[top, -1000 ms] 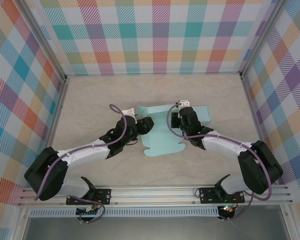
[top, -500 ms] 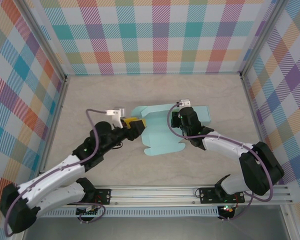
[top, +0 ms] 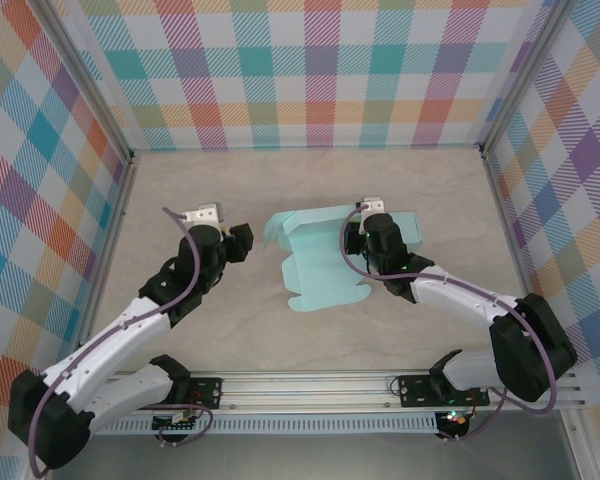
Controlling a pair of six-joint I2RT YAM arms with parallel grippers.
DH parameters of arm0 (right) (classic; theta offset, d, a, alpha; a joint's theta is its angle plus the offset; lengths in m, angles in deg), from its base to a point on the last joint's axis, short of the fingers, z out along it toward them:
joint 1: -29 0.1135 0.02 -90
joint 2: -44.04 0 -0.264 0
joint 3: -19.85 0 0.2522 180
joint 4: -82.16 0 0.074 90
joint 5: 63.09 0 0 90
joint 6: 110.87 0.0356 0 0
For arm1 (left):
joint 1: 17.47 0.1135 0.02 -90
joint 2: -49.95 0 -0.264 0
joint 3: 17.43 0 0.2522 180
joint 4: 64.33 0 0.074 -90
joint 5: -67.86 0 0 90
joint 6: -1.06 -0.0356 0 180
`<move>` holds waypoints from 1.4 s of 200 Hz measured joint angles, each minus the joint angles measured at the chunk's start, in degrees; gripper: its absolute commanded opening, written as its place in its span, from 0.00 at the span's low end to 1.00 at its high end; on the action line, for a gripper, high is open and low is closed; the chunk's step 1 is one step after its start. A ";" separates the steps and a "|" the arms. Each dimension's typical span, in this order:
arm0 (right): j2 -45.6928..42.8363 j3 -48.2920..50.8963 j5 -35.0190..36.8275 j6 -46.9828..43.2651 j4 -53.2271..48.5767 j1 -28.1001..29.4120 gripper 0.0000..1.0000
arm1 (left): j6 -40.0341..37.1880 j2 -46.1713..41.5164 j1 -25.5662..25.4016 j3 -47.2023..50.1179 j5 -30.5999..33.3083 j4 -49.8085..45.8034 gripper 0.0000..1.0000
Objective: Fold the paper box
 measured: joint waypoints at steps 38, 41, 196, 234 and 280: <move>0.00 0.00 -0.24 0.15 -0.44 0.00 0.00 | -3.04 7.52 0.55 -0.55 -2.60 5.14 0.57; 0.00 0.00 -0.22 0.20 -0.52 0.00 0.00 | -3.21 7.98 0.55 -0.55 -3.21 5.66 0.57; 4.96 -4.98 2.93 2.14 -9.42 0.15 0.00 | -9.88 15.39 -3.89 4.09 -25.55 19.47 0.44; 4.96 -5.20 2.10 2.14 -9.42 0.15 0.00 | -13.05 16.52 -4.61 4.02 -27.61 21.31 0.46; 4.96 -5.20 1.29 2.36 -9.40 0.15 0.00 | -16.87 19.87 -5.44 1.70 -26.73 21.51 0.35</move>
